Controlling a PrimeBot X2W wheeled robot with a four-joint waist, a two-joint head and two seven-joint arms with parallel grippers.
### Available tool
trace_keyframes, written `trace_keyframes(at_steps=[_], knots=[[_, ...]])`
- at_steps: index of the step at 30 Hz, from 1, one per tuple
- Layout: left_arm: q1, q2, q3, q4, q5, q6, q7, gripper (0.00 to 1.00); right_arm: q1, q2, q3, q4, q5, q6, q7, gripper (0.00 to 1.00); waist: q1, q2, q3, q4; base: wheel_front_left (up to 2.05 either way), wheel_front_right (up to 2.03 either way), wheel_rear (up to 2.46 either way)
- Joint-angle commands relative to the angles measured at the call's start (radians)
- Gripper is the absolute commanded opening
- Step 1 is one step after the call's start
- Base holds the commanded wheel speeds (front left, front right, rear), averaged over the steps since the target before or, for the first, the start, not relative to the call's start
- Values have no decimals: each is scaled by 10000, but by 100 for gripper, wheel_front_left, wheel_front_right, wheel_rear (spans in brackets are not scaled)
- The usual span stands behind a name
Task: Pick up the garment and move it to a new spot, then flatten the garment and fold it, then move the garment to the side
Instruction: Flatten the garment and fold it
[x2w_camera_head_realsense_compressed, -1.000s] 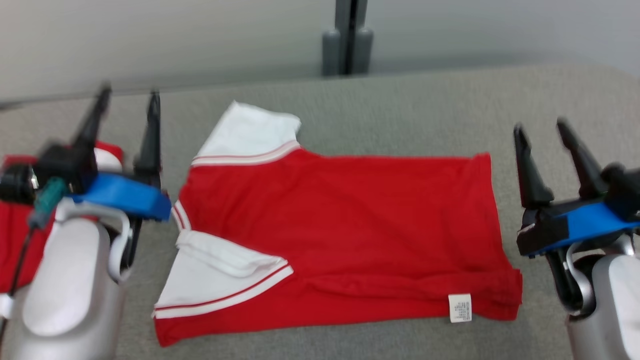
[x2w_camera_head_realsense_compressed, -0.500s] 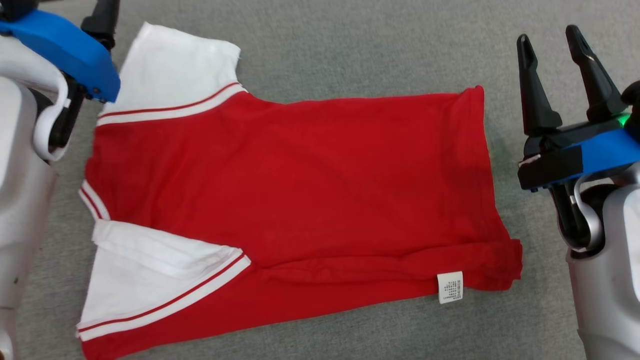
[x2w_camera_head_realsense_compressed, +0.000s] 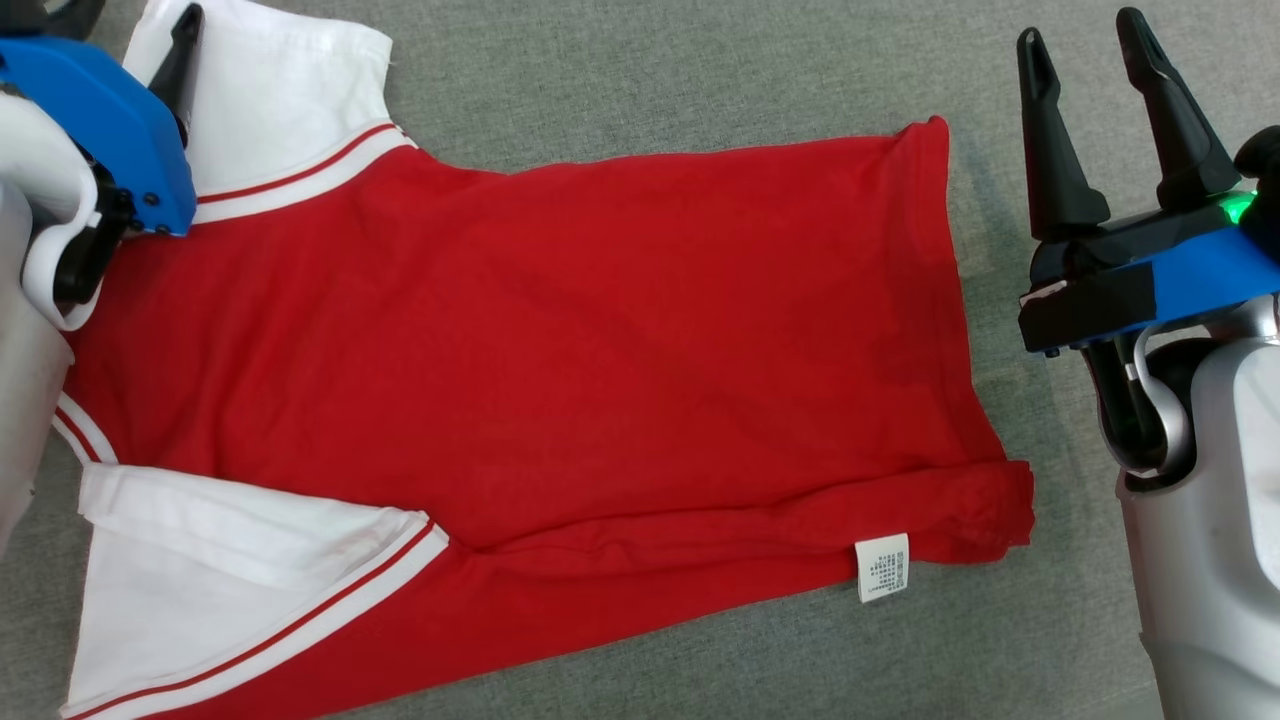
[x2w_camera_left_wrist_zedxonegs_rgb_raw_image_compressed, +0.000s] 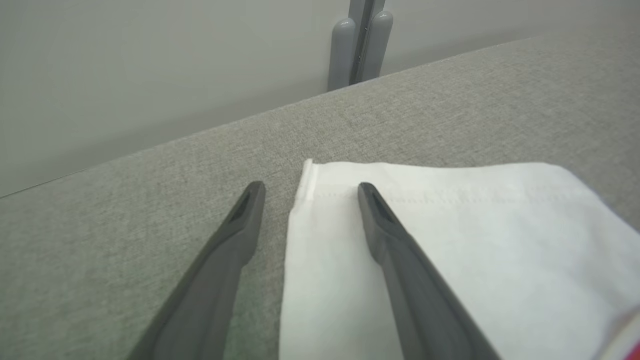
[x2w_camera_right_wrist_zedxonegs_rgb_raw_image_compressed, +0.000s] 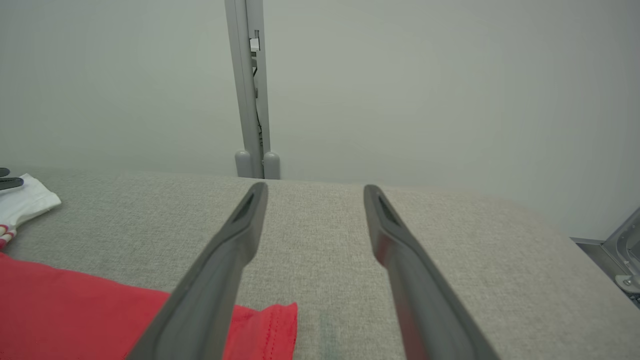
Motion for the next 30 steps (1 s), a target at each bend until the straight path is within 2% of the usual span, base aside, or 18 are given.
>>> trace_keyframes(at_steps=[1,6,7,8,9,12,19,24,30], knots=[[-209,7,-179,107,-194,1,10,100,-170,-27,31,62,45,1,-23,100,-2,-1,34,-19,0,0,0],[-335,-171,-622,553,-795,1,178,100,-364,-133,192,258,152,1,189,100,-2,-1,116,-8,0,0,0],[-327,-214,-726,608,-953,1,260,62,-417,-148,240,299,162,1,211,100,-2,-1,122,-5,0,0,0],[-336,-232,-871,614,-1052,1,345,33,-478,-190,325,370,178,1,310,100,-2,-1,116,-3,0,0,0],[-374,-227,-1006,580,-1092,0,267,0,-544,-267,415,436,228,1,409,100,-2,-1,96,8,0,0,0],[-603,-203,-1264,659,-1190,0,-122,0,-753,-525,708,686,385,1,1045,100,-2,-1,-20,88,0,0,0],[-841,-547,-1820,726,-1489,0,-993,0,-862,-1136,1303,1377,798,1,2871,100,-2,-1,-306,507,0,0,0],[-1008,-697,-2239,614,-1761,0,-1444,0,-872,-1273,1308,2042,1036,1,3481,100,-2,-1,-331,871,0,0,0],[-1100,-844,-2617,586,-2152,0,-1851,0,-990,-1399,1311,2881,894,1,3635,100,-2,-1,-321,1227,0,0,0]])
